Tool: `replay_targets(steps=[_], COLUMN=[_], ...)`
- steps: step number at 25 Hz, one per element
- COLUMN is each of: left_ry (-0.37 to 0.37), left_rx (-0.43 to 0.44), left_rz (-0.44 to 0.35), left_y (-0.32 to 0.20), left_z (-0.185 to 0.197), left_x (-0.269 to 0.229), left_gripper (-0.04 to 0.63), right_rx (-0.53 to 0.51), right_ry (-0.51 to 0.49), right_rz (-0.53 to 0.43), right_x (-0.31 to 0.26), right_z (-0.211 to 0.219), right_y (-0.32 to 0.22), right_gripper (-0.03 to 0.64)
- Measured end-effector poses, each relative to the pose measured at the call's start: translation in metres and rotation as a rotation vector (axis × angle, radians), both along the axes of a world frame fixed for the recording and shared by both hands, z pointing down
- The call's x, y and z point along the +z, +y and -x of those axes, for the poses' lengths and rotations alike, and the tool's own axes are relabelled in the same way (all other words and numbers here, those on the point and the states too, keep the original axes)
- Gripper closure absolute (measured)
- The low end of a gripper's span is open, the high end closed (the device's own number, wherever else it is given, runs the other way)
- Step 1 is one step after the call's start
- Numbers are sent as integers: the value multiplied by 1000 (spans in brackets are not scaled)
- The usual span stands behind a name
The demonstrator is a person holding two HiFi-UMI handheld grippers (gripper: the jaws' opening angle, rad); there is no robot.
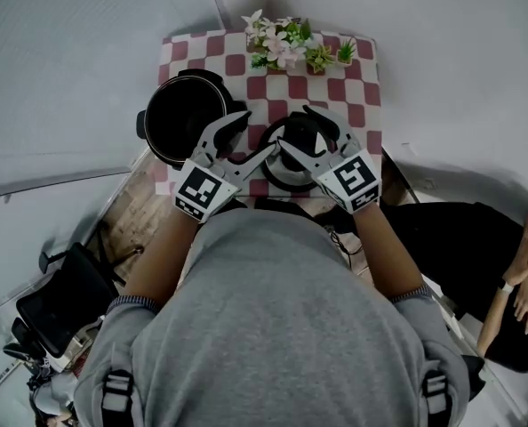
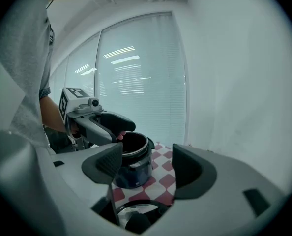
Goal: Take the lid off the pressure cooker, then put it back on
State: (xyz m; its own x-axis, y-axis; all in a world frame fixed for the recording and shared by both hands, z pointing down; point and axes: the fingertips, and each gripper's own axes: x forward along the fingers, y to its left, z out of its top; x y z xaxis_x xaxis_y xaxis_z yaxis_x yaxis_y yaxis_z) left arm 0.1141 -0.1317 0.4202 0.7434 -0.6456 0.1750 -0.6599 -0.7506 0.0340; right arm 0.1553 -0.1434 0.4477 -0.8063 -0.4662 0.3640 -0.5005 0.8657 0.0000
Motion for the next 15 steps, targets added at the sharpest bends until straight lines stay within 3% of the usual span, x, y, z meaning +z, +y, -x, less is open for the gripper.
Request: replay_targets(steps=[10, 15], left_ry=[163, 169], left_rx=[-15, -14], left_rz=[-139, -176], left_y=[7, 7], left_z=[9, 6], left_x=[-55, -62], left_gripper=[290, 287], right_rx=[67, 95], right_ry=[-191, -181], right_rz=[-171, -206], right_x=[-58, -62], right_z=[-1, -8], right_y=[16, 16], right_gripper=[284, 279])
